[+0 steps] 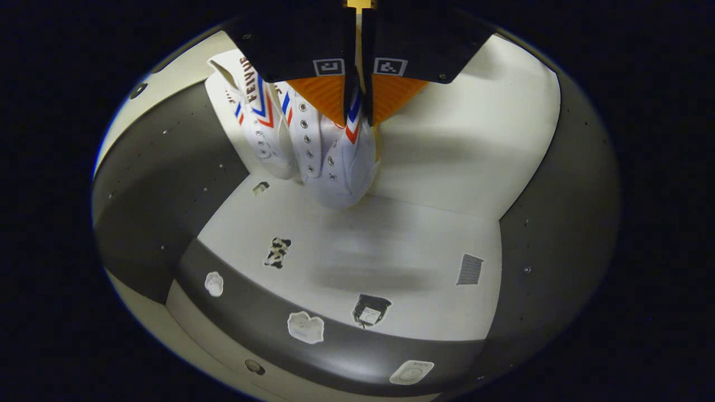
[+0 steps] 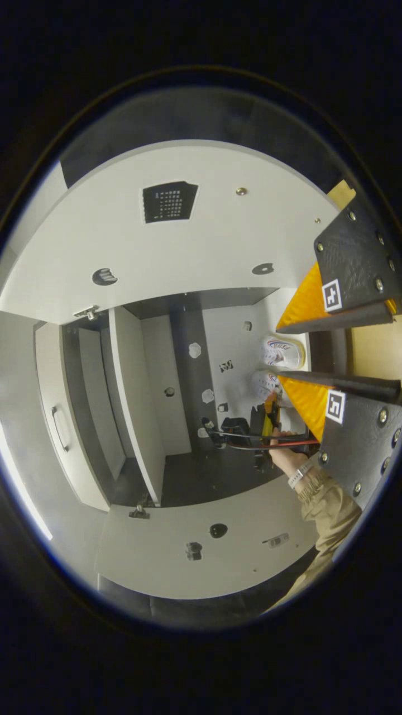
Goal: Grab one shoe with the right hand and put it into the shoe cabinet, grab the other shoe with the left hand and put it into the shoe cabinet; then close the right door with the right hand and the left door with the left hand.
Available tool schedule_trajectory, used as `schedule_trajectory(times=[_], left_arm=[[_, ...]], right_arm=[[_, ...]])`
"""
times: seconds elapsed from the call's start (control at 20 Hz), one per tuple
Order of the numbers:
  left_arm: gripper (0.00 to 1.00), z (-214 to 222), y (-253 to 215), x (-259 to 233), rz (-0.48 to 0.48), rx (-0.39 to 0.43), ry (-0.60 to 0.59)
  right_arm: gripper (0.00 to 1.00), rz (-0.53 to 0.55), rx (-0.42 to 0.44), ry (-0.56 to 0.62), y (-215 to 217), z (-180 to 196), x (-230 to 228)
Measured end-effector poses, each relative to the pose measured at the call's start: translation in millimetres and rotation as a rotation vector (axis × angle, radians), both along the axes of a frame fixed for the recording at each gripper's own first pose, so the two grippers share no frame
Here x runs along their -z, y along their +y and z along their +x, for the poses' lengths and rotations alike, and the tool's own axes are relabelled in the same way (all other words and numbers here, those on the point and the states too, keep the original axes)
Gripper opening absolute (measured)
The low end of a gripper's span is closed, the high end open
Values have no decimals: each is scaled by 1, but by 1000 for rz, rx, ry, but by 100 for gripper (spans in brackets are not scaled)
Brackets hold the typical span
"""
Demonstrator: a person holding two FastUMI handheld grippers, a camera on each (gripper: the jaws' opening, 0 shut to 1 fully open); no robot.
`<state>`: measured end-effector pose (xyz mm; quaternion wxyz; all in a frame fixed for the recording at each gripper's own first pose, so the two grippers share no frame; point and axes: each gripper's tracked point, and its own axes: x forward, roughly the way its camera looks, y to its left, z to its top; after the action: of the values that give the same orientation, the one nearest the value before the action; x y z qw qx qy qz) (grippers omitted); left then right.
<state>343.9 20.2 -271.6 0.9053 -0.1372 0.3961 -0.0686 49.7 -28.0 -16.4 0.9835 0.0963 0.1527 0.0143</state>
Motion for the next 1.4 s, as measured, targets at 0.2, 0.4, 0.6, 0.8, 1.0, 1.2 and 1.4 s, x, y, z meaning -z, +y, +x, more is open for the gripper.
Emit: schedule_trajectory(times=[0.2,0.4,0.6,0.8,1.0,1.2,1.4], left_arm=[[5,0,0,-1,-20,0,-18],[16,1,-2,-1,-20,-5,-31],[44,-6,-1,-4,50,15,-35],[53,-17,0,-10,58,2,-36],[67,-33,0,-38,45,-14,-104],[61,-59,0,-86,67,-20,-223],[61,-91,-9,-146,75,-16,-371]], right_arm=[[36,12,1,4,-2,1,2],[36,15,-8,8,-3,1,5],[36,15,-11,10,-7,-4,7],[36,18,-13,8,-12,-12,7],[36,14,-26,-5,-17,-24,2],[36,4,-39,-44,-28,-46,-12],[36,-13,-10,-97,-60,-77,-32]])
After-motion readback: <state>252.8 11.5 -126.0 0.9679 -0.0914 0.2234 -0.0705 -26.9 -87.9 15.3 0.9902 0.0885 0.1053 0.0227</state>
